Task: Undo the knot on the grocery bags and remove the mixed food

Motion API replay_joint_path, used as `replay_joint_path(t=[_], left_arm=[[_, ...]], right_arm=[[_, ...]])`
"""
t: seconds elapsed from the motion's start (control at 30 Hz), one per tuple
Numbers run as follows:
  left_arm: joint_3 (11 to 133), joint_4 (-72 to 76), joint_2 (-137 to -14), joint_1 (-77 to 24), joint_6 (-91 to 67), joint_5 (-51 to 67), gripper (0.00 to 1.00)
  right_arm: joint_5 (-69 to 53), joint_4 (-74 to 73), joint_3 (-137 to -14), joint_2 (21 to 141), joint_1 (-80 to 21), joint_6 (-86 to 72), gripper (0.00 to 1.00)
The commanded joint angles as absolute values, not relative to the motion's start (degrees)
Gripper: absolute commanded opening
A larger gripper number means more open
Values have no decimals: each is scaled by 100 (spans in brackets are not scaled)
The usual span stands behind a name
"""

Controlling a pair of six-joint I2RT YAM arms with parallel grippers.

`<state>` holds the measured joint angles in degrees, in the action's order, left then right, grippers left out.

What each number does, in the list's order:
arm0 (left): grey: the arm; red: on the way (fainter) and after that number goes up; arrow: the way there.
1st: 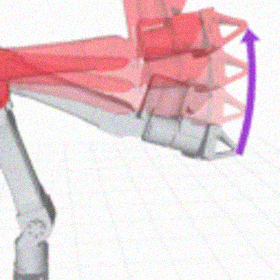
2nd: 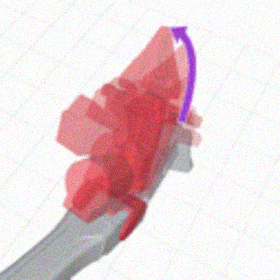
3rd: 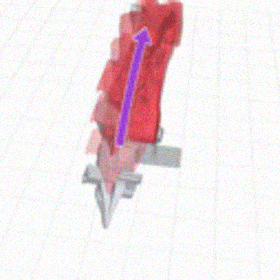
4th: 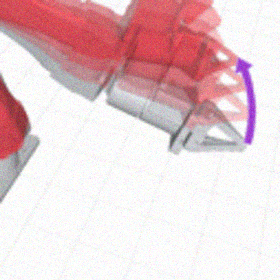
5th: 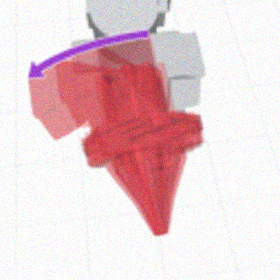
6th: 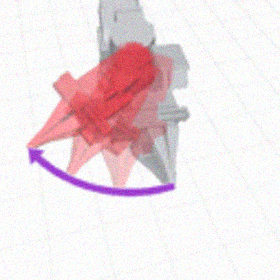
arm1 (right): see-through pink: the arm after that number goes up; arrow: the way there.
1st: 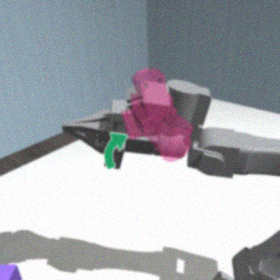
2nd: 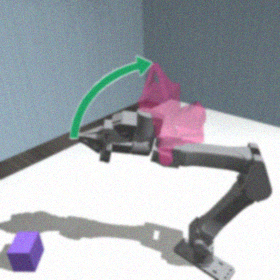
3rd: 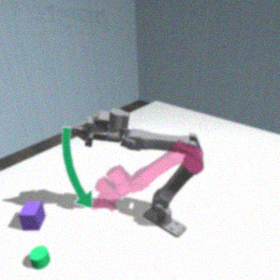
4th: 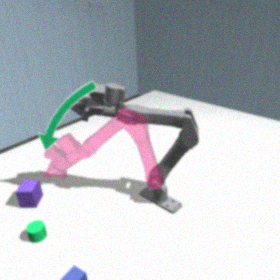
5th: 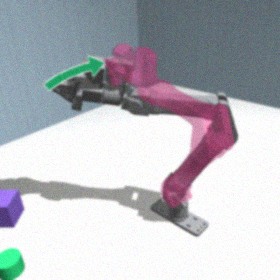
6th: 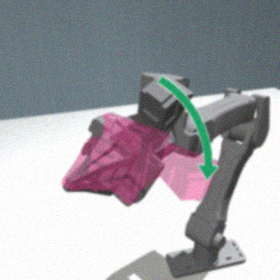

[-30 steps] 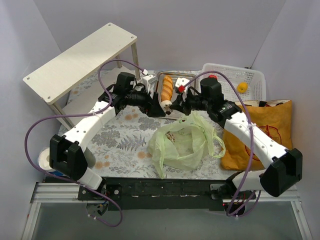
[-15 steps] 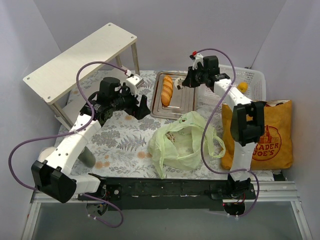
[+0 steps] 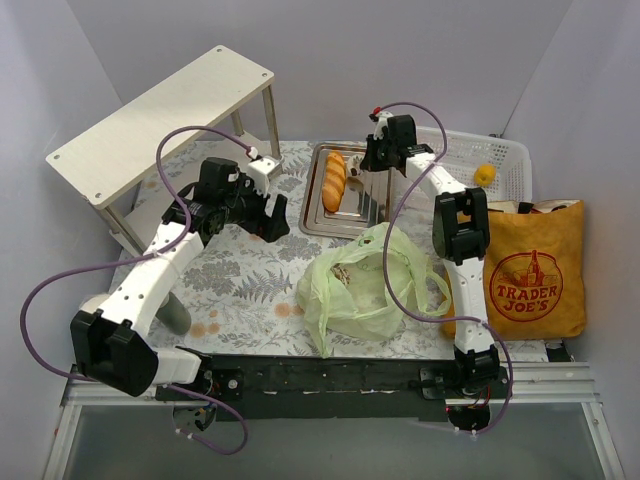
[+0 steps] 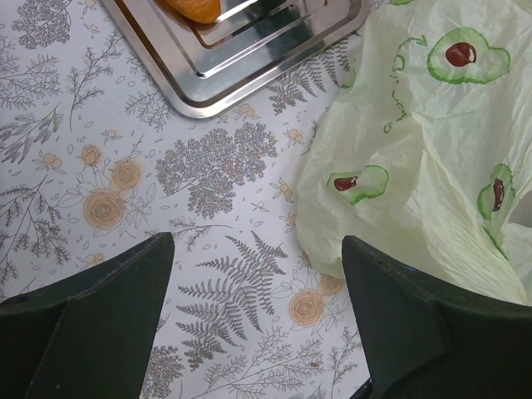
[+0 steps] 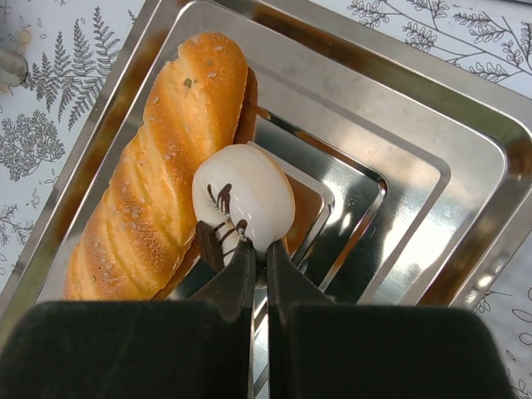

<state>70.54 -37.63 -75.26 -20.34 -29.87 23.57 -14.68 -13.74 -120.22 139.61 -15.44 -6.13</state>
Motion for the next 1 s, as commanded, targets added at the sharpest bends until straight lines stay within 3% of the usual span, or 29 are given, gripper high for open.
replay_joint_path(t=[0.0, 0.07, 0.23, 0.27, 0.37, 0.43, 0.67, 0.83, 0.97], left_arm=[[6961, -3771, -7514, -1951, -2874, 2311, 82], [6961, -3753, -7532, -1934, -2892, 2338, 82], [7031, -3876, -7585, -1899, -2865, 2452, 82], [7057, -3911, -7576, -1907, -2857, 2470, 82], [7154, -3999, -7585, -1899, -2786, 2522, 82], [7207, -4017, -7602, -1898, -2742, 2566, 82], [7321, -3885, -7690, -1899, -2532, 2873, 82], [7453, -3823, -7743, -1907, -2558, 3041, 82], [7497, -4085, -7647, -1907, -2278, 3976, 82]], right_arm=[[-1354, -1266, -12015, 13825, -1573, -756, 1], [-1354, -1274, -11988, 13843, -1565, -782, 1], [-1275, -1248, -12067, 14045, -1582, -800, 26], [-1179, -1239, -12111, 14106, -1582, -800, 38], [-811, -1204, -12278, 14150, -1591, -800, 57], [-625, -1100, -12436, 14081, -1600, -870, 62], [-1432, -852, -12586, 13186, -1547, -783, 98], [-2029, -1098, -11841, 11782, -1529, -405, 98], [-3029, -915, -9869, 10164, -1529, -28, 98]])
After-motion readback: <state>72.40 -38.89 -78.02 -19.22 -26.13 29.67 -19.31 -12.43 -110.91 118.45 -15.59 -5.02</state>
